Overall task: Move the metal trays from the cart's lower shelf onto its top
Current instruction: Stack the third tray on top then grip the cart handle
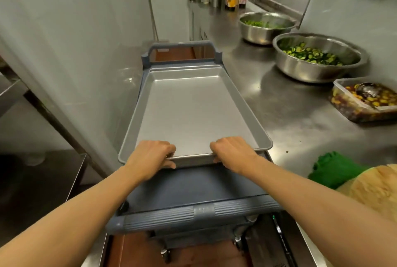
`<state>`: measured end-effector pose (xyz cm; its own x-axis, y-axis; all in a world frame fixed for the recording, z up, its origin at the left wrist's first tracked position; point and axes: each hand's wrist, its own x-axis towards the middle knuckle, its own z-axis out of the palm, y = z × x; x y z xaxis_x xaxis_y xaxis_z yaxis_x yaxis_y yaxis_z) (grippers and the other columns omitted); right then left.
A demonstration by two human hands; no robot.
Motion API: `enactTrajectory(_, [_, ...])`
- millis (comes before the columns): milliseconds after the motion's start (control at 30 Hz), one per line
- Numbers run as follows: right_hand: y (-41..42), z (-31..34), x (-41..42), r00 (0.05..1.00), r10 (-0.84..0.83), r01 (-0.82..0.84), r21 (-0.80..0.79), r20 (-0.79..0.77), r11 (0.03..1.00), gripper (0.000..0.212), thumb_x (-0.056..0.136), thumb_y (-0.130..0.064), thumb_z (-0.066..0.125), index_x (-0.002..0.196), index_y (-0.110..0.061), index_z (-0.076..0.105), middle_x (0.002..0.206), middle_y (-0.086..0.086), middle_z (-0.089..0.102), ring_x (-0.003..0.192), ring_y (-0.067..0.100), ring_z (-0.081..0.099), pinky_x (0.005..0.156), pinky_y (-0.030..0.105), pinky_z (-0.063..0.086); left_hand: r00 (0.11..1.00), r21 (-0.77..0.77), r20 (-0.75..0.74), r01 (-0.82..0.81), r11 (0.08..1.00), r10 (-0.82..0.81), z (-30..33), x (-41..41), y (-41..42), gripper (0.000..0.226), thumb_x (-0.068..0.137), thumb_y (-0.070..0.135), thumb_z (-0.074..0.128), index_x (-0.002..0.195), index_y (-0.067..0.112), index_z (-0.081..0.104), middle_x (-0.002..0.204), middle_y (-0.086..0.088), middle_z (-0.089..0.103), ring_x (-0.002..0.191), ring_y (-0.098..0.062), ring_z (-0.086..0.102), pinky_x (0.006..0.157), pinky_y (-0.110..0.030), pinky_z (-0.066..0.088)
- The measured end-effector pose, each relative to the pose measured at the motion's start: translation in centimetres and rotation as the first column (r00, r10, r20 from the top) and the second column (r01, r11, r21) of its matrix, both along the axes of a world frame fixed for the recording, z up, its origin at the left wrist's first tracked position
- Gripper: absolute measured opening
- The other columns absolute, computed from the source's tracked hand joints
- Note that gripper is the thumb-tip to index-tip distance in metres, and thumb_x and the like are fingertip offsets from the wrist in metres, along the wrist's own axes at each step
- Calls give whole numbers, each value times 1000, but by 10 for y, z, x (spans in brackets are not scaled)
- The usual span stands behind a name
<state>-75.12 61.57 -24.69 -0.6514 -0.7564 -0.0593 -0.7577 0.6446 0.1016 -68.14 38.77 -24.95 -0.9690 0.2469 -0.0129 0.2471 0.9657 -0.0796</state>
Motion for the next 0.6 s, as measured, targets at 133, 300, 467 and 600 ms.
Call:
enactTrajectory(133, [-1, -25, -20, 998, -34, 36, -44, 46, 998, 20, 92, -29, 60, 83, -15, 49, 97, 12, 67, 89, 35, 61, 61, 33, 30, 1000, 71, -17, -14, 997, 15, -32, -17, -8, 38, 80, 59, 58, 80, 23, 46, 92, 0, 66, 82, -27, 60, 60, -32, 34])
enactTrajectory(300, [-7, -45, -40, 976, -121, 137, -80, 183, 987, 37, 83, -45, 69, 78, -14, 49, 84, 9, 64, 69, 28, 51, 60, 31, 33, 992, 158, 60, -117, 981, 109, -54, -36, -19, 51, 68, 71, 58, 72, 23, 44, 77, 3, 56, 68, -21, 47, 57, -31, 32])
enactTrajectory(467, [-2, -70, -40, 897, -185, 238, -87, 401, 967, 43, 80, -51, 68, 93, -11, 63, 92, 9, 65, 83, 28, 59, 68, 35, 44, 972, 246, 151, -216, 945, 182, -83, -37, -21, 54, 62, 74, 62, 70, 22, 50, 74, 3, 58, 69, -21, 54, 56, -31, 37])
enactTrajectory(600, [4, -80, -38, 881, -164, 247, -136, 444, 959, 43, 87, -53, 59, 105, -14, 63, 106, 8, 60, 100, 26, 53, 79, 36, 43, 965, 291, 176, -242, 926, 197, -104, -31, -14, 49, 72, 71, 57, 82, 24, 49, 89, 0, 57, 85, -23, 53, 67, -36, 40])
